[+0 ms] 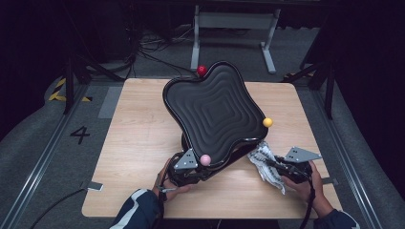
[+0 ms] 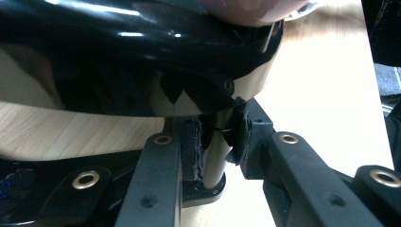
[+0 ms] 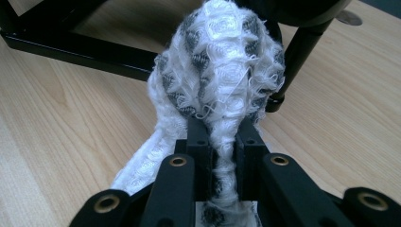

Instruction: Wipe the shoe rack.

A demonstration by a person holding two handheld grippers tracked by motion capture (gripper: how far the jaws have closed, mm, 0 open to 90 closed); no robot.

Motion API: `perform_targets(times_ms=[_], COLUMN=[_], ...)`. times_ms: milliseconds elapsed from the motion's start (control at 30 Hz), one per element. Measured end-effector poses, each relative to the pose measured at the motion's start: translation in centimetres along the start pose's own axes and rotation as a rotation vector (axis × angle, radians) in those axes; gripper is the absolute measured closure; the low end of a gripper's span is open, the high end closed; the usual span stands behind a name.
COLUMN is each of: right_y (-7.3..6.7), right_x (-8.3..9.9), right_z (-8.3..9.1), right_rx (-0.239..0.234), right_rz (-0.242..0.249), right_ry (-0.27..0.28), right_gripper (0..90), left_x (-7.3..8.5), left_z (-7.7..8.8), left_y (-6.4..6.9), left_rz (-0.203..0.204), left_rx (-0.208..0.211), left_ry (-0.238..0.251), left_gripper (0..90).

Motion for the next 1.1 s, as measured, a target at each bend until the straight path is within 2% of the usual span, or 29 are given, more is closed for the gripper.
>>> perform_targets(times_ms=[200,367,467,667,800,900,1100], right_y=[0.7,1.0,1.0,1.3,1.1,0.7,-0.6], right_x=[0.1,-0.5,-0.9,-1.5,-2.0,-2.2,-2.9], right_z=[1.2,2.1,2.6,3.0,2.5,1.5,-1.2], right_rx=[0.024,0.034,0.050,0.077,0.075,0.054,0.048], right_rz=[-0.031,-0.045,-0.043,-0.044,-0.035,-0.033,0.023], right_ry=[0.030,0.076,0.107,0.136,0.142,0.124,0.094], right_gripper=[80.4,80.4,80.4,80.4,80.4,80.4,80.4], left_x=[0.0,-0.1,-0.1,-0.1,-0.1,-0.2,-0.2], left_z=[0.0,-0.1,-0.2,-0.3,-0.3,-0.3,-0.4], left_y=[-0.1,0.0,-0.1,-0.2,-0.2,-0.2,-0.2], left_rz=[0.000,0.001,-0.005,-0.004,-0.001,-0.006,-0.007], left_rx=[0.004,0.006,0.012,0.018,0.019,0.021,0.024], left_ry=[0.001,-0.001,-0.002,-0.004,-0.002,-0.002,-0.004], left_gripper=[73.9,73.9,73.9,73.9,73.8,73.9,74.0])
Point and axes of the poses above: each handheld gripper's, and its own axes: z roughly backward along the jaws, x roughly out of its underside, y roughly to its right, the point moved 1 cm from there along -z, roughly forward along the jaws, and after that the axes turned 15 degrees about x, right-handed, at the moved point
